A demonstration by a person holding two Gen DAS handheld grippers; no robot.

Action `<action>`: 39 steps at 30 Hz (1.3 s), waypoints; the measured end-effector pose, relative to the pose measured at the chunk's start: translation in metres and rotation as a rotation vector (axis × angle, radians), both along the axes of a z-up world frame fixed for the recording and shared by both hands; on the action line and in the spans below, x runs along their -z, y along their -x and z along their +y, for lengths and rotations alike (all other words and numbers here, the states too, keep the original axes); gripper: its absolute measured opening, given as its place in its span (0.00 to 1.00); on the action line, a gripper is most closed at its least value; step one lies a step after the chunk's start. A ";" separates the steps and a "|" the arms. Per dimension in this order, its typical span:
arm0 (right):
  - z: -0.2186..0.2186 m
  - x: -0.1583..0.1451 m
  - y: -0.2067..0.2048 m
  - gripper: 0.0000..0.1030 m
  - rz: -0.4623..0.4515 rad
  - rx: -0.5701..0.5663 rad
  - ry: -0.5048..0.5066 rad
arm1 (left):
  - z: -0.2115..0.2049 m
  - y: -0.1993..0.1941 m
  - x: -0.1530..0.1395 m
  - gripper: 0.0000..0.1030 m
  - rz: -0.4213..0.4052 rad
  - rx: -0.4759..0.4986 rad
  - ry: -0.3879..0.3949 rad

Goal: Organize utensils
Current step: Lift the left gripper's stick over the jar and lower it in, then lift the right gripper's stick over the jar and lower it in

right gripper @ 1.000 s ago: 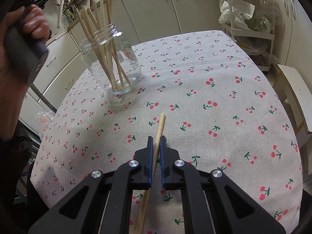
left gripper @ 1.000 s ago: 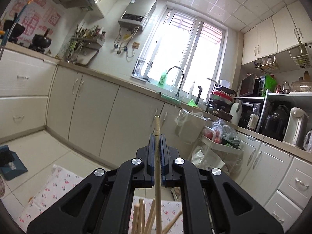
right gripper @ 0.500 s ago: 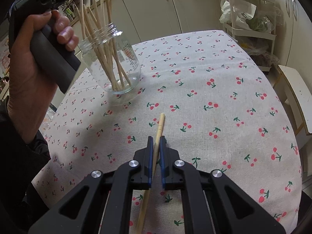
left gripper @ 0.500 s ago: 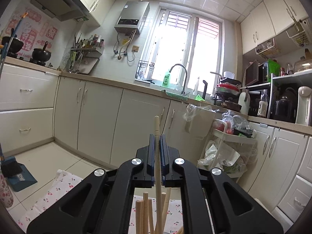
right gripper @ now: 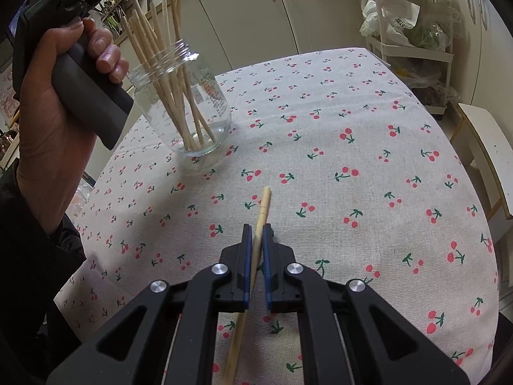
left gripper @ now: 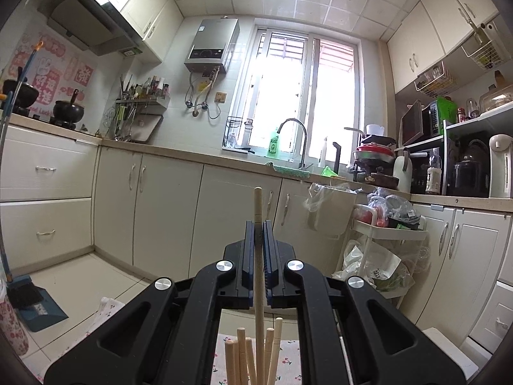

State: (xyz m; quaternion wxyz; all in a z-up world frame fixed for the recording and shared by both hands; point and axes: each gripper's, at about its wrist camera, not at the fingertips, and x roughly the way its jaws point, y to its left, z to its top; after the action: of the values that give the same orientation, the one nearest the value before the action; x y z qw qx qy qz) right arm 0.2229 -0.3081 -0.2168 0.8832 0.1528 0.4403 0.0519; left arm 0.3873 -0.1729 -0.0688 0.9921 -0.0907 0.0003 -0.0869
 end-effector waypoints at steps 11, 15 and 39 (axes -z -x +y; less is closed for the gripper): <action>-0.001 0.000 -0.001 0.07 0.004 0.002 -0.011 | -0.004 0.010 0.017 0.05 0.040 0.057 -0.089; 0.000 -0.001 -0.002 0.07 0.017 0.002 -0.004 | 0.000 0.018 0.020 0.06 0.063 0.078 -0.129; 0.007 -0.018 -0.008 0.05 0.024 -0.022 0.078 | 0.109 0.095 0.016 0.59 0.229 0.015 -0.068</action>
State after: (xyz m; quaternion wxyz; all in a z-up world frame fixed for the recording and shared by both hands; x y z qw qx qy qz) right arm 0.2305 -0.3010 -0.1984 0.8825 0.1142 0.4542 0.0426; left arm 0.2927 -0.0644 -0.0845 0.9874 -0.0663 0.1173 -0.0834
